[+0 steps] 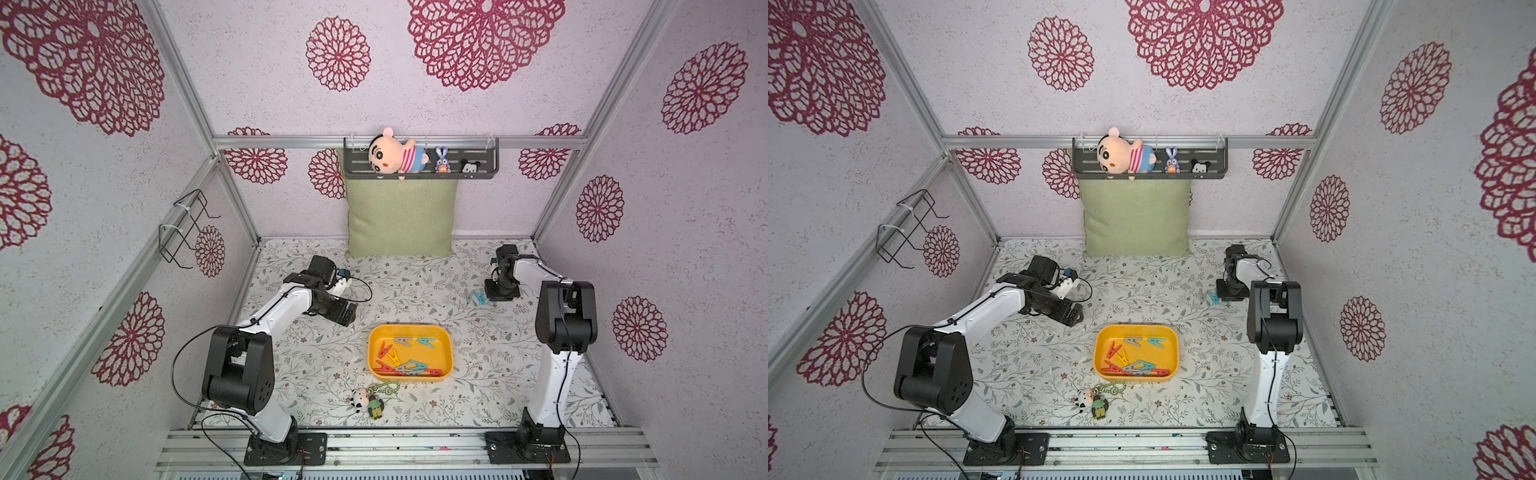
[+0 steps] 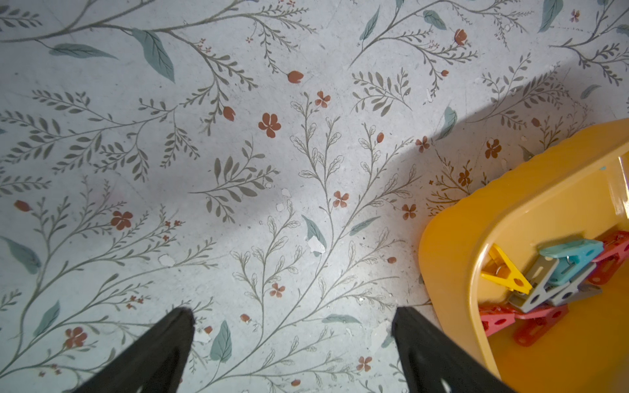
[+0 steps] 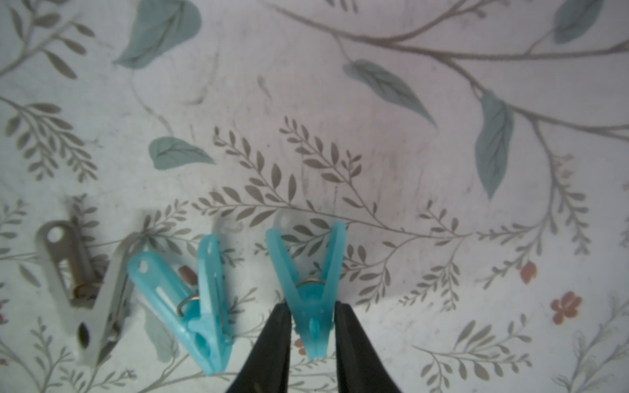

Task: Take the clothespins out of the storage box
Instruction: Place the clothespin at the center of the board, then pick up the clothespin from the storage box.

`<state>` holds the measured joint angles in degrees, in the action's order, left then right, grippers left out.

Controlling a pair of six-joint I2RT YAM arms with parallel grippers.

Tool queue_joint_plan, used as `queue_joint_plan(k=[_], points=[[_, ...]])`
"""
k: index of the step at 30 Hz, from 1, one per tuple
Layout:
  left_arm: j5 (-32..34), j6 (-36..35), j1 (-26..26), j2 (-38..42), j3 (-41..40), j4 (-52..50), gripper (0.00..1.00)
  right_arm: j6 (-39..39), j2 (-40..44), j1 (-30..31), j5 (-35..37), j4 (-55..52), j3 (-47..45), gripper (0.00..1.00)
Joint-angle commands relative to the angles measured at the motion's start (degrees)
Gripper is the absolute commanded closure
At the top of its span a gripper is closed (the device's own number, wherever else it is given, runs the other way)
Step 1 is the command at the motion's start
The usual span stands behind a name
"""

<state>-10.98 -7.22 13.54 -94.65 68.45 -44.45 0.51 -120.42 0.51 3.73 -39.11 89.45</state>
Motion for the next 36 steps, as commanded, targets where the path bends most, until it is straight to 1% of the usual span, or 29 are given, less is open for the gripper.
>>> queue_joint_plan(k=[1, 8, 13, 16, 18, 21, 25, 28, 32, 34, 36], points=[[0.07, 0.10, 0.43, 0.25, 0.37, 0.13, 0.01, 0.26, 0.17, -0.01, -1.00, -1.55, 0.96, 0.71], [0.08, 0.11, 0.52, 0.42, 0.37, 0.11, 0.01, -0.66, 3.78, 0.54, 0.73, -2.50, 1.80, 0.61], [0.00, 0.10, 0.52, 0.47, 0.29, 0.11, 0.01, -2.44, 9.74, 1.78, 0.38, -3.80, 3.55, 0.60], [0.21, 0.10, 0.57, 0.43, 0.29, 0.27, 0.01, -4.22, 14.97, 4.22, 0.05, -5.60, 3.98, 0.60], [0.48, 0.10, 0.60, 0.52, 0.29, 0.31, 0.01, -5.34, 18.79, 6.94, 0.38, -7.50, 3.90, 0.60], [0.56, 0.08, 0.55, 0.52, 0.11, 0.42, 0.01, -7.10, 24.91, 13.84, 0.65, -10.30, 2.22, 0.62], [0.70, 0.10, 0.55, 0.16, 0.20, 0.34, 0.01, -9.47, 32.95, 25.60, -2.43, -9.72, -4.74, 0.63], [1.04, 0.11, 0.55, 0.08, 0.11, 0.43, 0.01, -11.27, 36.62, 33.53, -4.32, -9.41, -9.79, 0.64], [1.21, 0.13, 0.55, -0.17, 0.19, 0.55, 0.01, -13.40, 37.60, 39.35, -7.42, -8.40, -16.10, 0.65], [1.05, 0.24, 0.58, -0.27, 0.28, 0.45, 0.01, -13.18, 35.93, 41.93, -8.45, -8.54, -18.17, 0.66], [0.72, 0.41, 0.75, -0.26, 0.26, 0.36, 0.01, -13.06, 33.19, 44.29, -6.96, -9.60, -18.61, 0.66]])
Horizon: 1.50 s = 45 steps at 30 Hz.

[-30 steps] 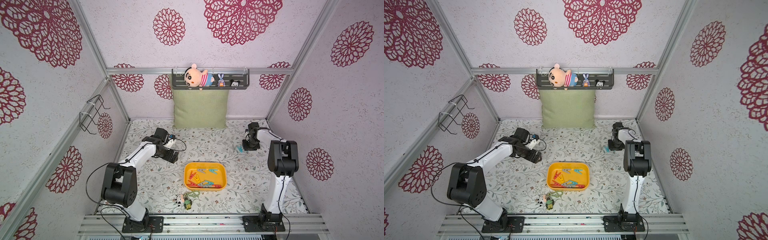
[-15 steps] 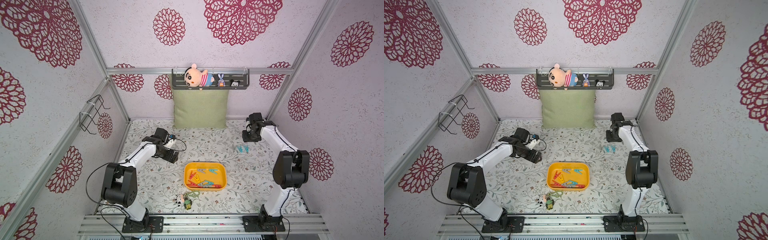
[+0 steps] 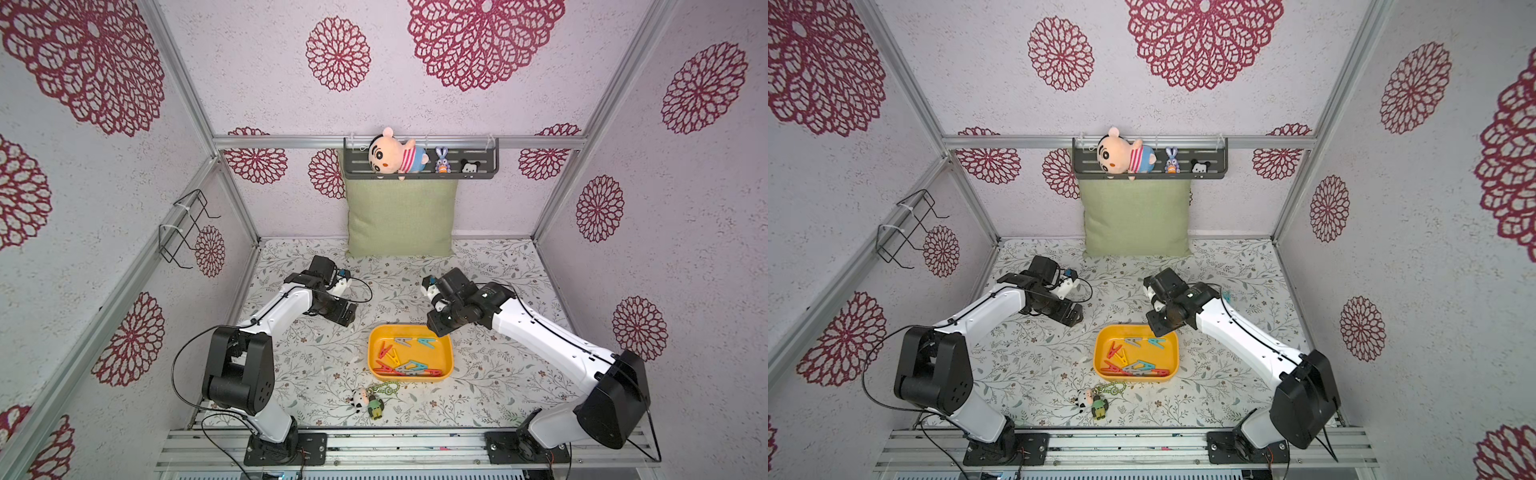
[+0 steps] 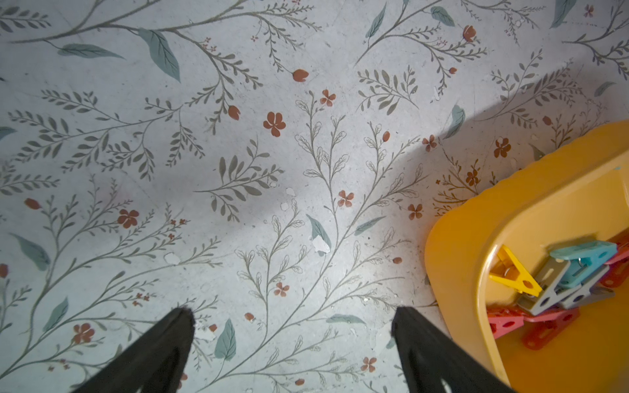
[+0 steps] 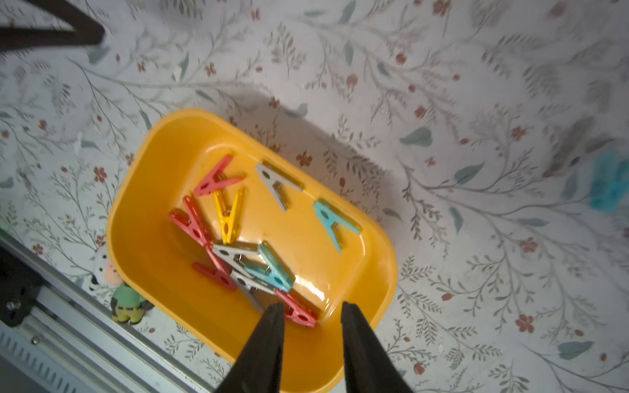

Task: Take the clothespins out of the storage box
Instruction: Pick up the clothespin from the storage box.

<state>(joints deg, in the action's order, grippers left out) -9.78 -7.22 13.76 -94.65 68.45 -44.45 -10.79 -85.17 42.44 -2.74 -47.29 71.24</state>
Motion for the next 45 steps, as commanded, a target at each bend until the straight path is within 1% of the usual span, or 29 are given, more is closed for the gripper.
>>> queue_joint_plan(k=[1, 8, 13, 18, 29, 36, 42, 45], points=[[-0.59, 0.37, 0.63, -0.28, 0.29, 0.40, 0.01, -1.66, -3.47, 3.18, 0.57, -1.63, -0.69, 0.66], [0.77, 0.19, 1.08, 0.29, -0.16, 0.85, 0.01, -2.42, -10.10, 3.97, 5.58, -0.14, -0.77, 0.66], [0.48, 0.15, 1.04, 0.26, -0.15, 0.84, 0.01, -2.83, -13.62, 4.21, 10.14, 0.66, 0.03, 0.66], [0.90, 0.11, 1.09, 0.39, -0.24, 0.86, 0.01, -2.30, -17.06, 4.63, 12.46, 1.05, -0.05, 0.66], [0.47, 0.12, 1.05, 0.78, -0.07, 0.70, 0.01, -1.13, -19.23, 4.85, 13.29, 3.95, -0.91, 0.67], [0.46, 0.10, 1.08, 1.05, -0.07, 0.72, 0.01, -1.06, -20.39, 5.29, 11.52, 6.27, -2.42, 0.67], [0.38, 0.13, 1.05, 1.07, -0.09, 0.70, 0.01, -1.47, -20.45, 5.38, 10.81, 7.63, -3.16, 0.70], [0.42, 0.11, 1.02, 1.13, -0.07, 0.74, 0.01, -2.00, -20.24, 5.38, 11.43, 7.75, -3.32, 0.74]])
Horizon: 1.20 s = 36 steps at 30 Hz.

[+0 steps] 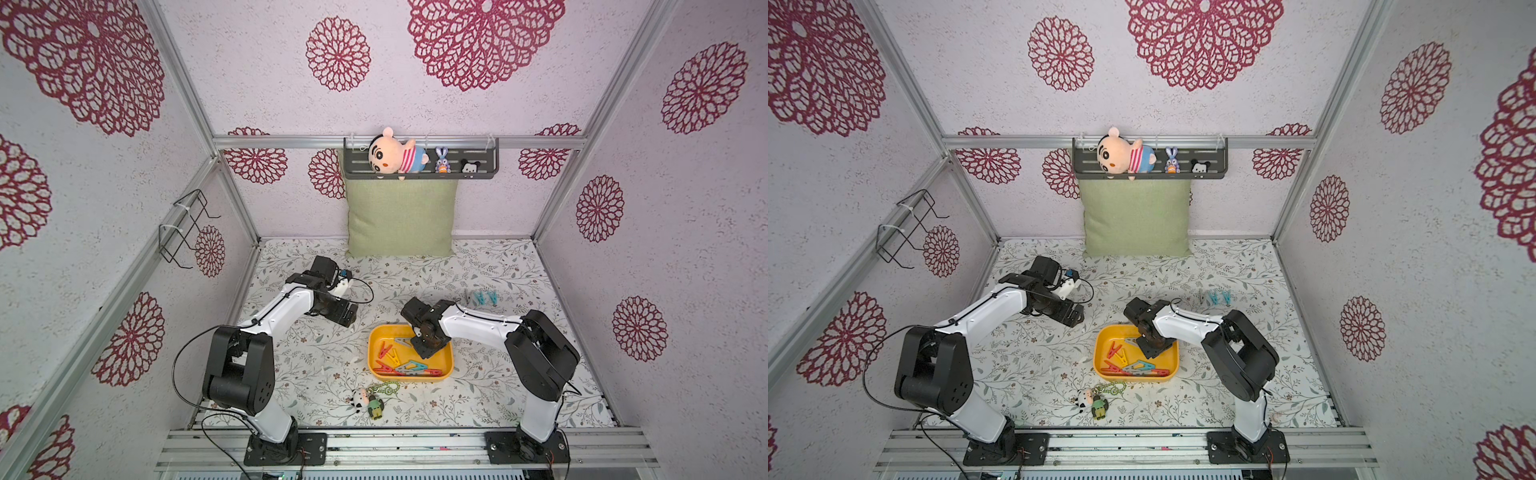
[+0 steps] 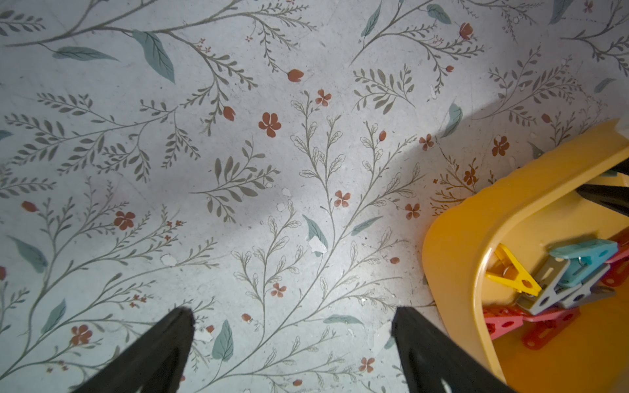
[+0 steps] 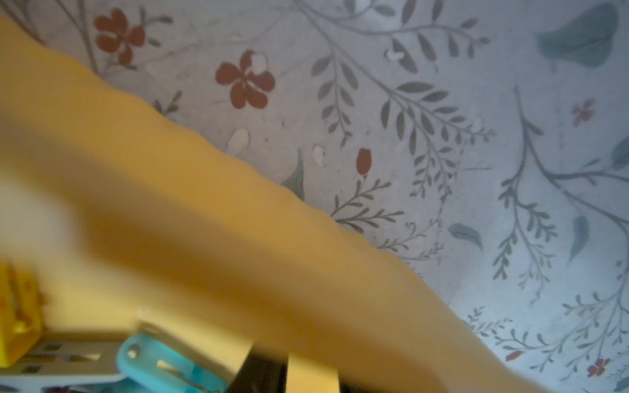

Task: Take the clothespins out of the storage box
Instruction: Pick up the clothespin from the storage box, then place the clothespin at the center of the board.

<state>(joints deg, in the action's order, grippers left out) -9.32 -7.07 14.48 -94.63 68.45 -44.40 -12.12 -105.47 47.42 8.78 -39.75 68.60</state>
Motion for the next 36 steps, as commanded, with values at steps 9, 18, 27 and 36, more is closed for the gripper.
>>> queue_joint_plan(k=[9, 18, 27, 36], points=[[-0.08, -0.05, 0.34, 1.20, -0.15, 0.73, 0.01, -1.42, 1.52, 1.26, -0.58, -0.10, -0.66, 0.93], [-0.20, -0.13, 0.37, 0.98, -0.29, 0.89, 0.01, -2.02, 8.76, 1.54, -4.02, -2.29, -0.72, 1.00], [-0.15, -0.11, 0.36, 0.85, -0.33, 0.90, 0.01, -2.30, 19.83, -0.35, -9.49, -2.20, 1.24, 1.00], [-0.10, -0.14, 0.37, 1.00, -0.24, 0.82, 0.01, -3.68, 23.25, -17.76, -6.80, -6.17, 2.50, 1.00]])
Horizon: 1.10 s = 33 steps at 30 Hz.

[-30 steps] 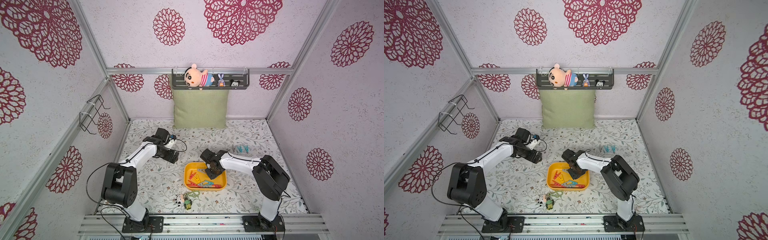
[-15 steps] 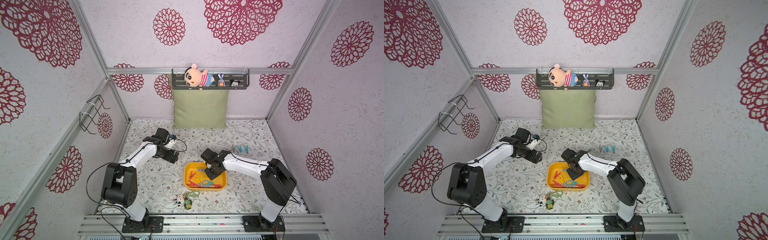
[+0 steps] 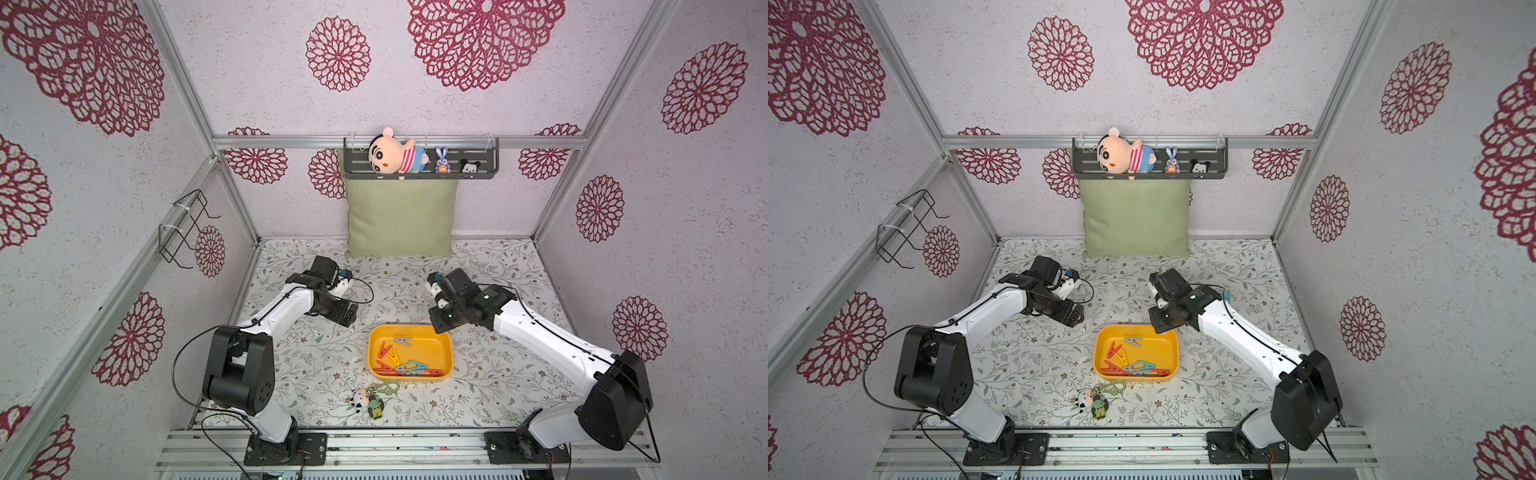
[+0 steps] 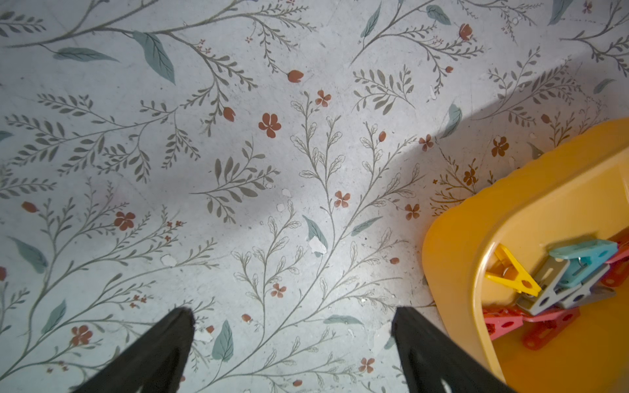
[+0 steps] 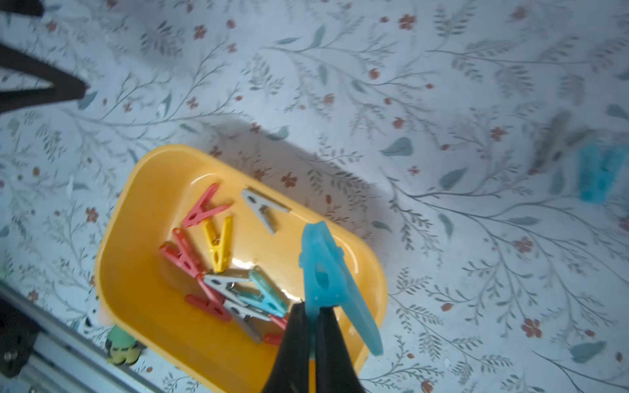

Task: Take the clothespins out of the storage box
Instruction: Place the clothespin at the center of the board.

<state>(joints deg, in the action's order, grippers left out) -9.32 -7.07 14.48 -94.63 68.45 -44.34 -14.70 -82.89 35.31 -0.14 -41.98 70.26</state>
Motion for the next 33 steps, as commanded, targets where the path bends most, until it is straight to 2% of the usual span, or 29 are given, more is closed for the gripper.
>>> queue_joint_plan(k=[1, 9, 16, 20, 24, 33], points=[[-0.10, -0.14, 0.37, 0.98, -0.29, 0.82, 0.01, -0.75, 0.50, -7.52, 2.25, -3.78, 0.84, 1.00], [-0.17, -0.14, 0.35, 1.27, -0.24, 0.82, 0.01, 4.29, -6.86, -22.95, 5.05, -3.73, 2.80, 1.00], [-0.46, -0.05, 0.37, 1.36, -0.06, 0.58, 0.01, 6.90, -14.49, -33.96, 2.70, -1.27, 5.02, 1.00], [-0.78, -0.05, 0.30, 1.69, -0.07, 0.61, 0.01, 8.98, -20.12, -36.93, 3.05, -1.97, 8.36, 1.00], [-1.08, 0.04, 0.37, 1.75, -0.05, 0.63, 0.01, 10.69, -25.22, -39.38, -0.37, -1.42, 11.71, 1.00], [-1.25, 0.04, 0.36, 1.73, -0.07, 0.63, 0.01, 12.51, -33.43, -40.45, -0.25, -2.36, 19.71, 1.00]])
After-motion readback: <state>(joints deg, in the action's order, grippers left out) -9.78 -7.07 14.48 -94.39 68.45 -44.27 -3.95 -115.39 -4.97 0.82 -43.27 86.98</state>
